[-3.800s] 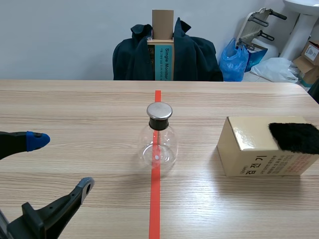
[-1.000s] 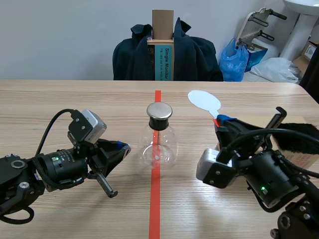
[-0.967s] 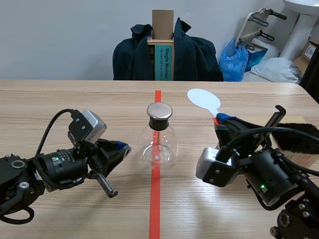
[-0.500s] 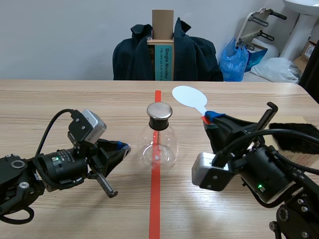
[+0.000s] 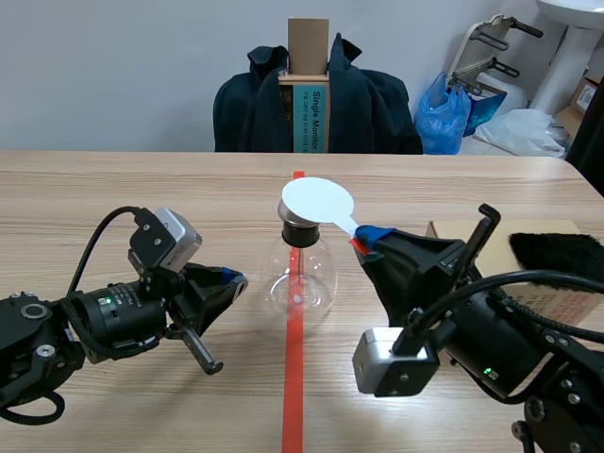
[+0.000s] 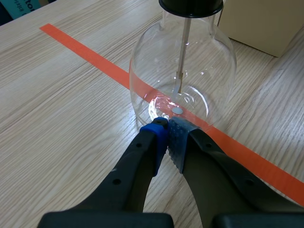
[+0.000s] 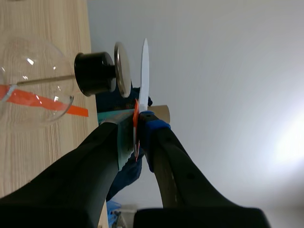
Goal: Do the electroscope experiment.
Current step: 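Move the plate toward and away from the electroscope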
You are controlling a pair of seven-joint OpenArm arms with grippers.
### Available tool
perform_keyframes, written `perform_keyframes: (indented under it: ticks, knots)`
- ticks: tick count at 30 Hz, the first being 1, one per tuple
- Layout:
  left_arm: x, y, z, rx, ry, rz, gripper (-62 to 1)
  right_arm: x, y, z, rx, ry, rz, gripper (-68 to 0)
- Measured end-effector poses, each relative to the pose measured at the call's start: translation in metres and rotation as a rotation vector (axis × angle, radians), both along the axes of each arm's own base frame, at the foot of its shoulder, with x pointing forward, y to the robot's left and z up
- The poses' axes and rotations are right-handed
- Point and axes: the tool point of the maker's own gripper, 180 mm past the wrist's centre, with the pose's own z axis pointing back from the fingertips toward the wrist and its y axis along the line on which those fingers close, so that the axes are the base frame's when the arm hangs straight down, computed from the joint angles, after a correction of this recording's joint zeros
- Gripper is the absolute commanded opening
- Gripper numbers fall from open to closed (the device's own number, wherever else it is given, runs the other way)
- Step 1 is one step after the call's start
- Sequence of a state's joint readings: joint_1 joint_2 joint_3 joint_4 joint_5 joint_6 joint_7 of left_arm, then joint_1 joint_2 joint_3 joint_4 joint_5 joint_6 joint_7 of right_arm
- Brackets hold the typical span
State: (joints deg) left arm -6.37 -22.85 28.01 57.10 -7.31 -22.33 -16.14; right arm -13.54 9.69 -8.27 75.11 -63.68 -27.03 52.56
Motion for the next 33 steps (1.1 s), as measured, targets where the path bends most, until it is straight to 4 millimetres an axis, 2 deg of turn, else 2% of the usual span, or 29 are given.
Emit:
perform_keyframes:
  ticks: [22, 33]
  knots:
    - [0.000, 0.000, 0.000, 0.000, 0.000, 0.000, -58.2, -0.004, 0.005, -0.003, -0.039, -0.009, 0.040, -66.7]
    - [0.000, 0.000, 0.000, 0.000, 0.000, 0.000, -58.2, 0.019, -0.018, -0.006, -0.045, 0.012, -0.142, -66.7]
